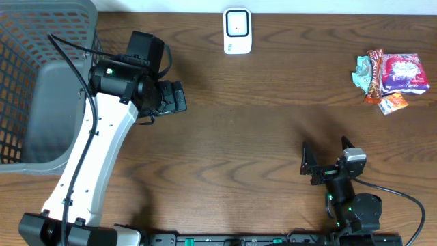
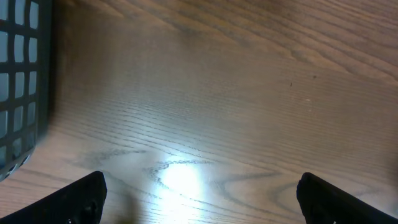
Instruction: Scan the item barcode
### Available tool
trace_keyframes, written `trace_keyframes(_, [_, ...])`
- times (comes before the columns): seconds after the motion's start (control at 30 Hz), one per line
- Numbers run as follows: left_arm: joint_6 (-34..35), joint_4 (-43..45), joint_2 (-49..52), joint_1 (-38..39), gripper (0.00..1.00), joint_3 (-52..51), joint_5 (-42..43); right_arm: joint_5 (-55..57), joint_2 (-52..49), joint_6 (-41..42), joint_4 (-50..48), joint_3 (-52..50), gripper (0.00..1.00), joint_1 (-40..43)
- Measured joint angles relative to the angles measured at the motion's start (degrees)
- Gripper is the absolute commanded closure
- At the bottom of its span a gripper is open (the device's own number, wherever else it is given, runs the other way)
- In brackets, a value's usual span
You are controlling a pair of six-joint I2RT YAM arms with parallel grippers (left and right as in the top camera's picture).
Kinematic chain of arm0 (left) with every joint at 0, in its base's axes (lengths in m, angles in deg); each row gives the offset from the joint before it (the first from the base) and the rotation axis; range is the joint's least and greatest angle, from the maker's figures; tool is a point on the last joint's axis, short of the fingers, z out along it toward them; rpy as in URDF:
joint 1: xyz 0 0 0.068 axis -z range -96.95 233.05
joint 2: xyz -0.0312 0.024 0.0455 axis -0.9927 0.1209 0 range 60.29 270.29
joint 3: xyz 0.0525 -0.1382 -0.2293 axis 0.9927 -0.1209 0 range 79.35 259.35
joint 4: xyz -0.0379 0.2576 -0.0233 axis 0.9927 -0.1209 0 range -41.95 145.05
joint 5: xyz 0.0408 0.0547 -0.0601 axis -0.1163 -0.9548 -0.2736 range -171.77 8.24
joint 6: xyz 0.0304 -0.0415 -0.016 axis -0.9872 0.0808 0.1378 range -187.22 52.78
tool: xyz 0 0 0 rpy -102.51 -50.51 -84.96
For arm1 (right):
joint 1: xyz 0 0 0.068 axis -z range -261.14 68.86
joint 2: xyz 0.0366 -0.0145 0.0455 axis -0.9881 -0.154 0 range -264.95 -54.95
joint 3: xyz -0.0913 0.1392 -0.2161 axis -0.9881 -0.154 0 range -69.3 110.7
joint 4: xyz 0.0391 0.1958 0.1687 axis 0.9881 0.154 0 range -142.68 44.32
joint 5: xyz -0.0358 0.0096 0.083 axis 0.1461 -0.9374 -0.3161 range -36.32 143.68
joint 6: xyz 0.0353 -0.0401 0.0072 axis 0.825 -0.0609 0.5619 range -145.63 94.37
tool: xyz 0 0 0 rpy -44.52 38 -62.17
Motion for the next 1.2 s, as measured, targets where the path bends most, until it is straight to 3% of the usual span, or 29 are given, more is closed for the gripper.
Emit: trace_keyframes(1.2, [0.00, 0.00, 0.00, 0.00, 0.02, 0.00, 0.00, 0.87, 0.09, -7.45, 0.28, -0.02, 0.01, 2.51])
